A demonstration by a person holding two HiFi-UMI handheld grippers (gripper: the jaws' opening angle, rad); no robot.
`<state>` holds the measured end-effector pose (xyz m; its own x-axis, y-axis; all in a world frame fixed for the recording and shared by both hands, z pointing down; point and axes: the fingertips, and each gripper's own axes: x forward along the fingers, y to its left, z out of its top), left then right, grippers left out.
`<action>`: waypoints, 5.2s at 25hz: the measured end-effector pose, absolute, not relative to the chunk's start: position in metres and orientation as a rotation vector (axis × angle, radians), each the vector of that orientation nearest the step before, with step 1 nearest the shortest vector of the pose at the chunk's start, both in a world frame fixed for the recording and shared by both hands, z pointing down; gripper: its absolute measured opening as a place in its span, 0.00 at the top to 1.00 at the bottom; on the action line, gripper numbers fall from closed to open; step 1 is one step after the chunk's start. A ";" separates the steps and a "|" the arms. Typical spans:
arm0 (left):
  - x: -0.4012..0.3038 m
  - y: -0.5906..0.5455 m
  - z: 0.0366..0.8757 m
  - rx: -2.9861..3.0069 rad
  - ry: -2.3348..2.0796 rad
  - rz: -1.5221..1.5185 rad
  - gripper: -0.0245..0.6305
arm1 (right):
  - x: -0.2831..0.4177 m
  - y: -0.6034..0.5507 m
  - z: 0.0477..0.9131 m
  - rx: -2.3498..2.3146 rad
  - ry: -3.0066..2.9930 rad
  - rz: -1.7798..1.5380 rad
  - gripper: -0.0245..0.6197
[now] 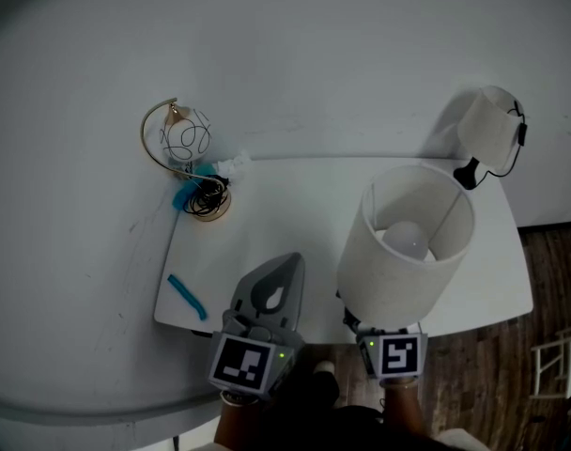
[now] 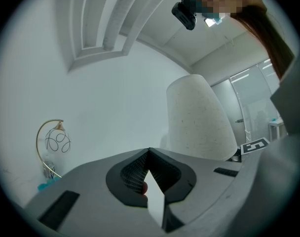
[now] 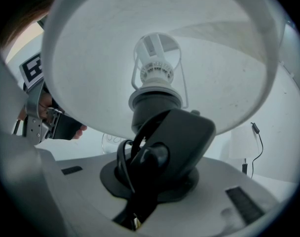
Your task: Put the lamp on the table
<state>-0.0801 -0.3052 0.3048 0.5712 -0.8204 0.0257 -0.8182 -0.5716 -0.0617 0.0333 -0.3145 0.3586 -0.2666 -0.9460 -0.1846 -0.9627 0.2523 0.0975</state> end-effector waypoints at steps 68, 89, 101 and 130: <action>-0.084 -0.339 0.336 -2.767 1.495 -0.113 0.96 | 0.046 -0.373 0.430 -1.880 2.403 0.171 0.85; -0.094 -0.340 0.342 -2.773 1.500 -0.138 0.96 | 0.039 -0.375 0.440 -1.913 2.380 0.190 0.85; -0.085 -0.335 0.344 -2.794 1.466 -0.137 0.96 | 0.043 -0.368 0.442 -1.913 2.361 0.190 0.84; -0.081 -0.320 0.342 -2.783 1.460 -0.150 0.96 | 0.047 -0.350 0.449 -1.914 2.339 0.216 0.81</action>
